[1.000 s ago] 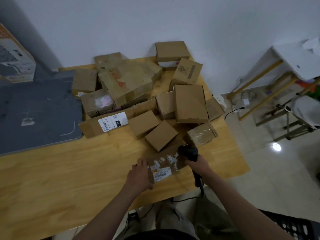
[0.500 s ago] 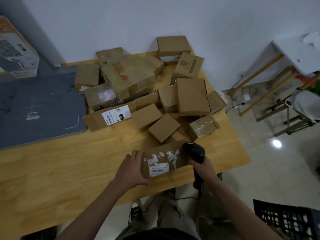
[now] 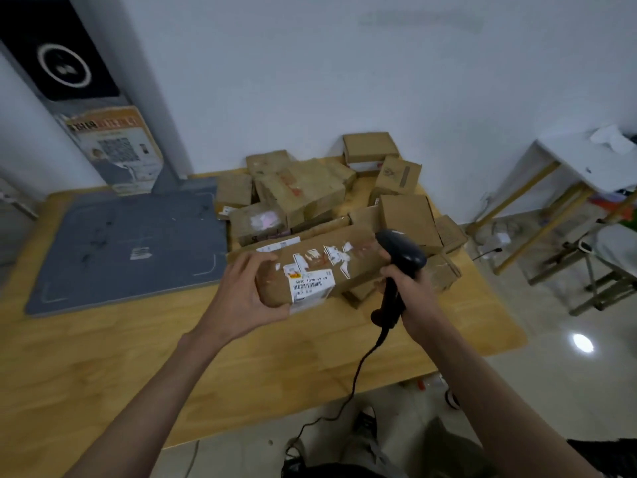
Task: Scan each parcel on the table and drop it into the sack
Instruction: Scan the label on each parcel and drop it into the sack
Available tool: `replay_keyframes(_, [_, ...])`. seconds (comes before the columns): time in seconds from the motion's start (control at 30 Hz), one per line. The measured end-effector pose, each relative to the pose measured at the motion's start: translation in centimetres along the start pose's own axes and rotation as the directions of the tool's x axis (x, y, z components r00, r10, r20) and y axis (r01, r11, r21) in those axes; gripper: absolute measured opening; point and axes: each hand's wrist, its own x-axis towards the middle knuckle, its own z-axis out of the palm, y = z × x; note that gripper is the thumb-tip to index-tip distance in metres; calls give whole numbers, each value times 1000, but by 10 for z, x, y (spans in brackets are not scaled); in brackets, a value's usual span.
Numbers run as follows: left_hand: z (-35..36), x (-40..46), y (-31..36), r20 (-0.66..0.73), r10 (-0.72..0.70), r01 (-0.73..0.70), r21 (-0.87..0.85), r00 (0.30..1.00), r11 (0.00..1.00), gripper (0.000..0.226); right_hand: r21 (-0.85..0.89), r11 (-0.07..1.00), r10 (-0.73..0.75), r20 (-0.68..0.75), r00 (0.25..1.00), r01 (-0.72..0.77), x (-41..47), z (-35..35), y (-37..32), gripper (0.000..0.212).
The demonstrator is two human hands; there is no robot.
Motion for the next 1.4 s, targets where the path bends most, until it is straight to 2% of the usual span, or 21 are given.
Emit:
replay_keyframes(0.13, [-26, -1, 6, -60, -75, 70, -78, 995, 995, 72, 29, 999, -27, -27, 999, 28, -14, 30, -14, 20])
replay_keyframes(0.2, [-35, 0, 10, -75, -118, 109, -119, 990, 987, 71, 46, 998, -32, -36, 999, 34, -24, 44, -15, 29])
replay_keyframes(0.33, [-45, 4, 16, -88, -187, 165, -208, 979, 964, 56, 90, 996, -22, 54, 998, 17, -45, 73, -10, 28])
replay_keyframes(0.47, [-45, 7, 22, -64, -211, 193, -216, 975, 957, 62, 119, 990, -102, 188, 977, 80, -63, 93, -9, 22])
replay_keyframes(0.53, [-45, 8, 25, -55, -220, 202, -230, 974, 952, 63, 139, 984, -140, 239, 961, 109, -67, 98, -11, 27])
replay_keyframes(0.67, [-49, 8, 28, -35, -205, 192, -237, 978, 952, 65, 151, 978, -179, 237, 955, 146, -66, 102, -17, 36])
replay_keyframes(0.83, [-57, 11, 34, -45, -170, 153, -256, 984, 954, 62, 113, 980, -186, 263, 947, 162, -70, 102, -26, 28])
replay_keyframes(0.93, [-63, 16, 36, -115, -155, 133, -179, 981, 975, 70, -32, 978, -188, 281, 941, 204, -70, 97, -32, 13])
replay_keyframes(1.03, [-68, 21, 37, -184, -82, 80, -20, 979, 997, 75, -198, 937, -224, 290, 930, 288, -70, 88, -44, 5])
replay_keyframes(1.2, [-73, 24, 37, -239, 30, 17, 194, 971, 981, 83, -272, 896, -256, 328, 909, 351, -67, 76, -70, 20])
replay_keyframes(1.4, [-78, 24, 44, -291, 115, 1, 372, 950, 928, 89, -347, 862, -225, 392, 892, 370, -72, 70, -82, 15])
